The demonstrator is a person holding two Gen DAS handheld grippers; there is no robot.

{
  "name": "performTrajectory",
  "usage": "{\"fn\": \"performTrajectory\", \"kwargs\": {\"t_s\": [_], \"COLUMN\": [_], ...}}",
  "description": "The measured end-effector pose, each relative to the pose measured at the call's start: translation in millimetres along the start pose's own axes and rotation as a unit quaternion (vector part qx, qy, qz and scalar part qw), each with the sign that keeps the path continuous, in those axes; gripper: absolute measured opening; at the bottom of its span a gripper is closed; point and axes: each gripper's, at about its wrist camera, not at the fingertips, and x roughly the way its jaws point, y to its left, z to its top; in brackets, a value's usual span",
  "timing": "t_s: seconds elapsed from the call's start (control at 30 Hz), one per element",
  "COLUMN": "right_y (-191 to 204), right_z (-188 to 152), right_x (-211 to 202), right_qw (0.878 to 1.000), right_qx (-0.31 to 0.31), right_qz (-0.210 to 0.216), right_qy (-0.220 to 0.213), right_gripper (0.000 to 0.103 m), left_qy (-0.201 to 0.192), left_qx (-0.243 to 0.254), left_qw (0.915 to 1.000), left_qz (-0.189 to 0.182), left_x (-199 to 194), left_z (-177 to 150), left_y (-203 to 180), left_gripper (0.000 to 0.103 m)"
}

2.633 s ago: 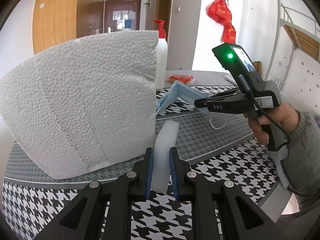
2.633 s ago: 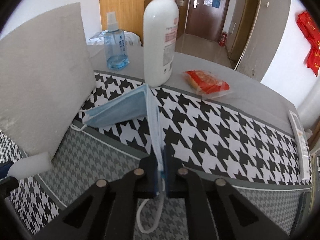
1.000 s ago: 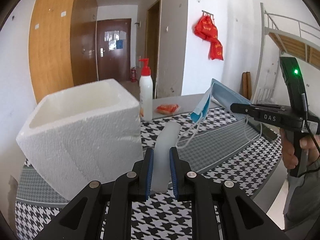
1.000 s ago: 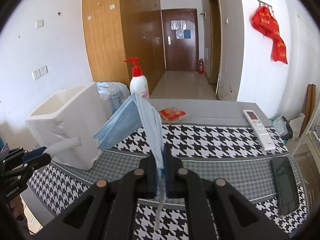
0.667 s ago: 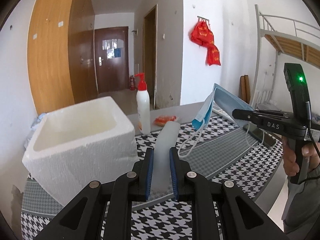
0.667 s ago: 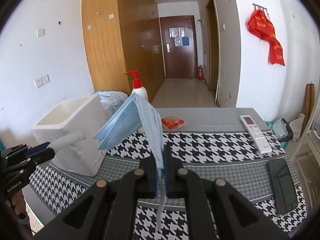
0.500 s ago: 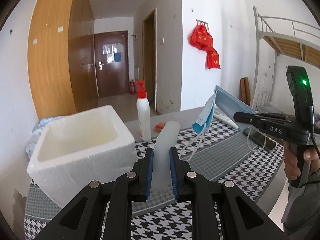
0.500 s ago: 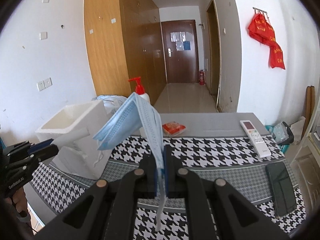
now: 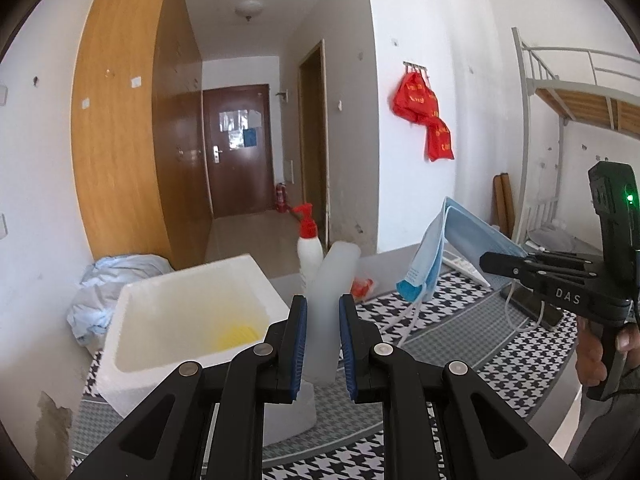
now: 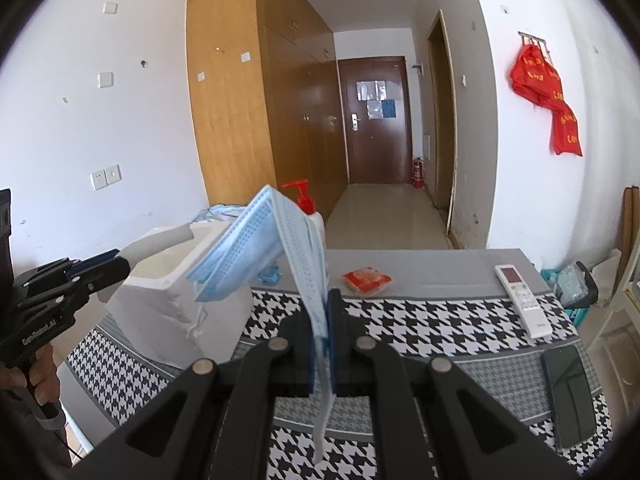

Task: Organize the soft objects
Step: 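Carry both held items over the white foam box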

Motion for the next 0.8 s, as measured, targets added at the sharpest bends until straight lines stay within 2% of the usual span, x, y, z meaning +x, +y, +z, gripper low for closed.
{"fn": "performTrajectory", "kwargs": {"t_s": [0.3, 0.8], "right_y": [12.8, 45.0], "right_z": [7.5, 19.1], "right_x": [3.2, 18.7], "right_qw": [1.0, 0.997], "right_qx": [-0.009, -0.031], "right_qz": [0.022, 0.067], "right_qy": [-0.009, -0.013], "right_gripper": [0.008, 0.008], "left_qy": [-0.013, -0.014], "left_qx": [-0.008, -0.026], "left_qw": [0.9995, 0.997], "left_qz": [0.026, 0.071], "left_x": [-2.6, -3.4], "left_z": [5.1, 8.9], "left_y": [12.9, 37.0], "left_gripper": [0.017, 0.017]}}
